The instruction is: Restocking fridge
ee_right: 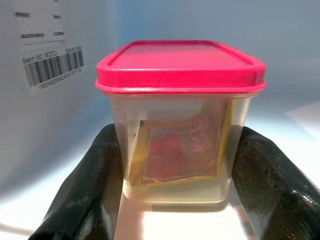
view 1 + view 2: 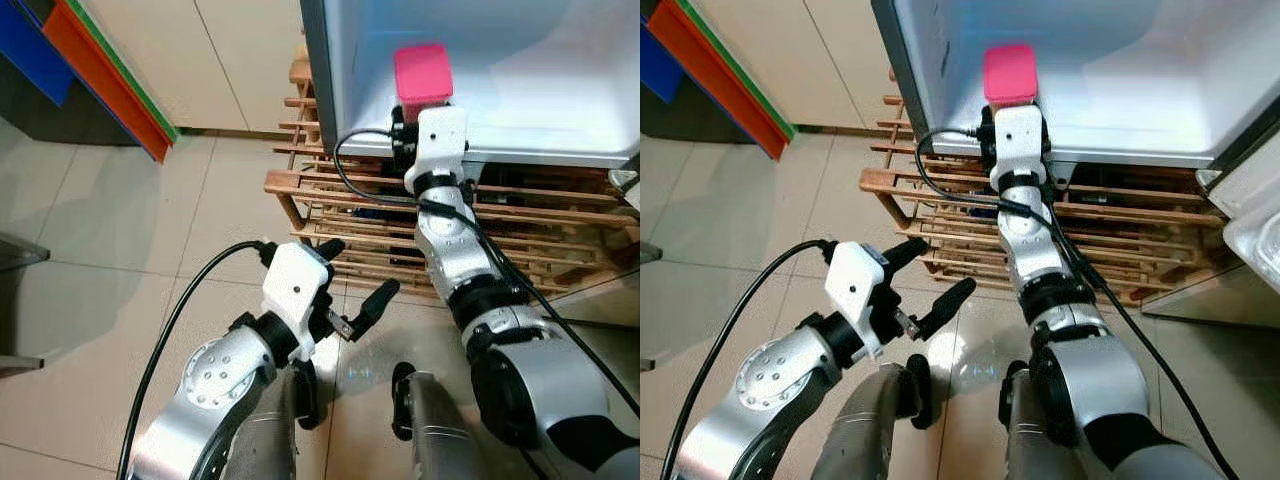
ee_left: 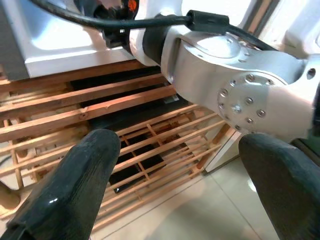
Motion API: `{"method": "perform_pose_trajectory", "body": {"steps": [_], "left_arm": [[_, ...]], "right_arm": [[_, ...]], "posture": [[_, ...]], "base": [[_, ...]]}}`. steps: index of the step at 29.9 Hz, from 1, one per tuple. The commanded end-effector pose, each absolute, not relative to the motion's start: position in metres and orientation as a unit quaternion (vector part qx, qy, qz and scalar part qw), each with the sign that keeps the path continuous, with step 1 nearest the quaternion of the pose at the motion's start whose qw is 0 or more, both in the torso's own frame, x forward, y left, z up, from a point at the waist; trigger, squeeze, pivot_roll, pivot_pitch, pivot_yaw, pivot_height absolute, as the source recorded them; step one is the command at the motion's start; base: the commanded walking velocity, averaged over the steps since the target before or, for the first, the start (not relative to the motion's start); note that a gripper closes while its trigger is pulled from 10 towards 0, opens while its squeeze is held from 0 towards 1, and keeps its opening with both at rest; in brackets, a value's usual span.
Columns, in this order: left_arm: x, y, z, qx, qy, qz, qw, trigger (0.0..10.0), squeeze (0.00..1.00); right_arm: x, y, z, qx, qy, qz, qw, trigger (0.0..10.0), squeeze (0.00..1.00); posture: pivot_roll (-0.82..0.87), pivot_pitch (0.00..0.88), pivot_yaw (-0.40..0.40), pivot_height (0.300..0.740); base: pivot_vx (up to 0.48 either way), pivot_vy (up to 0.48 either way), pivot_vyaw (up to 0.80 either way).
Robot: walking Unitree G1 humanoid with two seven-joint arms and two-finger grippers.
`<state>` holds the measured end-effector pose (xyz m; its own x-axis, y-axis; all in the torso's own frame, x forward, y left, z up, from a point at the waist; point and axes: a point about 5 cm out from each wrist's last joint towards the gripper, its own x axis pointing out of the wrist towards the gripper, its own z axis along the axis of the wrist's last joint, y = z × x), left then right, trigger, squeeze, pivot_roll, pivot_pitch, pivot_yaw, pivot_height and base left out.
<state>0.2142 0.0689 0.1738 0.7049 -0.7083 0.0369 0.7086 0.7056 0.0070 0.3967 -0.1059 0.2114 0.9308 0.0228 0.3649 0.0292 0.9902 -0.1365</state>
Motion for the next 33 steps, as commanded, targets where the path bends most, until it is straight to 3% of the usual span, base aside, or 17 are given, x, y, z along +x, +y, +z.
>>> {"method": "perform_pose_trajectory", "body": {"steps": [1,2,3,4,5,6,33], "left_arm": [[0.207,0.068,0.172,-0.008,-0.006,-0.387,0.922,10.0,0.0],[0.205,0.068,0.172,-0.011,-0.001,-0.384,0.923,10.0,0.0],[0.202,0.069,0.172,-0.014,0.006,-0.38,0.925,10.0,0.0],[0.202,0.069,0.172,-0.014,0.006,-0.38,0.925,10.0,0.0],[0.199,0.069,0.172,-0.015,0.008,-0.378,0.926,10.0,0.0],[0.198,0.069,0.172,-0.016,0.011,-0.376,0.926,10.0,0.0],[0.207,0.069,0.173,-0.012,0.017,-0.358,0.933,10.0,0.0]], "right_arm": [[0.396,-0.105,0.197,-0.063,-0.152,-0.004,0.986,0.0,0.0],[0.398,-0.105,0.198,-0.068,-0.148,-0.006,0.987,2.9,0.0],[0.4,-0.104,0.2,-0.072,-0.141,-0.006,0.987,10.0,0.0],[0.4,-0.104,0.2,-0.072,-0.141,-0.006,0.987,10.0,0.0],[0.401,-0.103,0.202,-0.073,-0.142,-0.005,0.987,10.0,0.33],[0.401,-0.103,0.203,-0.071,-0.143,-0.003,0.987,10.0,1.0],[0.403,-0.088,0.216,0.008,-0.148,-0.019,0.989,10.0,1.0]], "posture": [[0.27,0.471,0.127,0.71],[0.27,0.484,0.122,0.71],[0.28,0.491,0.119,0.71],[0.28,0.491,0.119,0.71],[0.28,0.502,0.116,0.71],[0.28,0.505,0.114,0.71],[0.27,0.487,0.085,0.71]], "base": [[0.0,0.0,0.0],[0.0,0.0,0.0],[0.0,0.0,0.0],[0.0,0.0,0.0],[0.0,0.0,0.0],[0.0,0.0,0.0],[0.0,0.0,0.0]]}}
